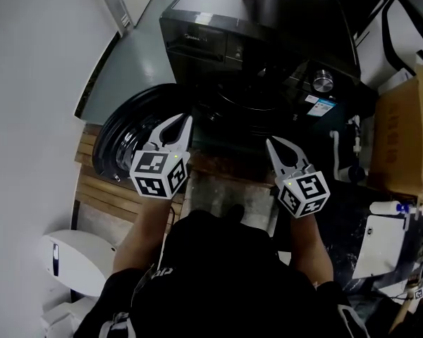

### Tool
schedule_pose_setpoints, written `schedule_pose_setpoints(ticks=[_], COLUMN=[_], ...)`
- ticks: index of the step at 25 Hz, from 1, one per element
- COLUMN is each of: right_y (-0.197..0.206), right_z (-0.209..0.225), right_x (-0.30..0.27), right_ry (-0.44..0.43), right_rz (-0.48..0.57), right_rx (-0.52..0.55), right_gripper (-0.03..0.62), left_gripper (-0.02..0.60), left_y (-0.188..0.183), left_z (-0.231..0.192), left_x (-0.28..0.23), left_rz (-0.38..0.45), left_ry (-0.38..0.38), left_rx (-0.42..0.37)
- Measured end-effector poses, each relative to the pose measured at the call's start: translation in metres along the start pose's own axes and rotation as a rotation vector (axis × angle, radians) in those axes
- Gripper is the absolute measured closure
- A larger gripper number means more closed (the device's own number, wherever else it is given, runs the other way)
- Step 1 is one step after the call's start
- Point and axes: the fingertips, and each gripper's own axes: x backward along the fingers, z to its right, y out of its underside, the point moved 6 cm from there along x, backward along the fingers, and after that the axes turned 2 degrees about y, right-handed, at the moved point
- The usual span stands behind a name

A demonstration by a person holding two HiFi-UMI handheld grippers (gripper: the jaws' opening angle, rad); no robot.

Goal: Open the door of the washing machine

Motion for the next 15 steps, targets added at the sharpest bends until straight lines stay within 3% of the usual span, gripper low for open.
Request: schedule_pose_setpoints(ticks=[9, 15], right_y=[-0.018, -0.035], right_z=[0.012, 0.000], right_x=[0.006, 0.002], right_ry=[0.082, 0.129], right_rz=[0.084, 0.106], right_rx=[0.004, 0.048], right_gripper=[0.602, 0.603], left_gripper=[0.572, 0.572], left_y=[-0.005, -0.014], left_z=[0.048, 0.045], left_x=[-0.016, -0.024], left_rz=[0.032, 0.053], left_ry=[0.080, 0.135], left_rx=[-0.052, -0.093])
